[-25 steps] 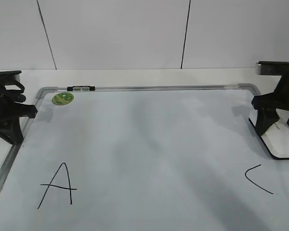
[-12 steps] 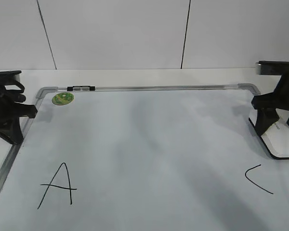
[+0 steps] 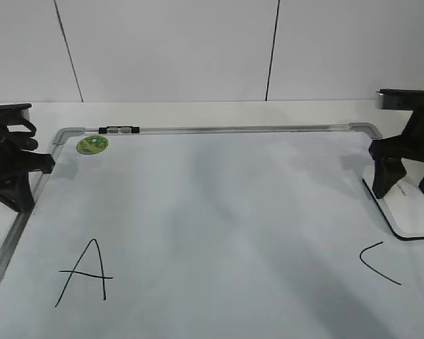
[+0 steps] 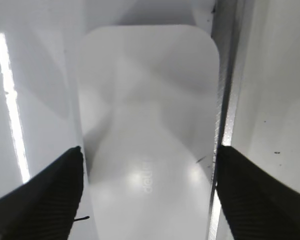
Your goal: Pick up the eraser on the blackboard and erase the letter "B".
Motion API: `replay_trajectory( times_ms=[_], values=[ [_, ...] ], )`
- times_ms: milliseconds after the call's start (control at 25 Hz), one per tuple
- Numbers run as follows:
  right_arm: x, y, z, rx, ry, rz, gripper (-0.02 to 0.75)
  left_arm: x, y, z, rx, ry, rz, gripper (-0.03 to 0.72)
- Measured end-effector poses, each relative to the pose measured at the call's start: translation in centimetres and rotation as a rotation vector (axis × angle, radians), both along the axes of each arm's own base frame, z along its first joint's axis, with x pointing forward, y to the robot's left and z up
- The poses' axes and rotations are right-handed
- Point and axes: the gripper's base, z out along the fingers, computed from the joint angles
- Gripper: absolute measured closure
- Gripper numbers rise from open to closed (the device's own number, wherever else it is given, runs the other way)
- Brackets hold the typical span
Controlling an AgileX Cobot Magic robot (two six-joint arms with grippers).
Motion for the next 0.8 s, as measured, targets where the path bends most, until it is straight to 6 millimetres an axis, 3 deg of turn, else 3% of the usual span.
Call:
replay_trajectory(
  times_ms=[240, 600, 800],
  values=[
    [0.0, 0.0, 0.3, 0.001, 0.013, 0.0, 0.099, 0.0, 0.0, 0.0, 0.0, 0.001, 0.0, 0.671],
    [2.8, 0.0, 6.4, 0.006, -0.135, -0.047, 0.117, 0.0, 0.0, 0.0, 0.0, 0.002, 0.0, 0.671],
    [2.7, 0.1, 7.5, 0.029, -0.158, -0.09, 0.138, 0.0, 0.0, 0.0, 0.0, 0.002, 0.0, 0.668]
  ],
)
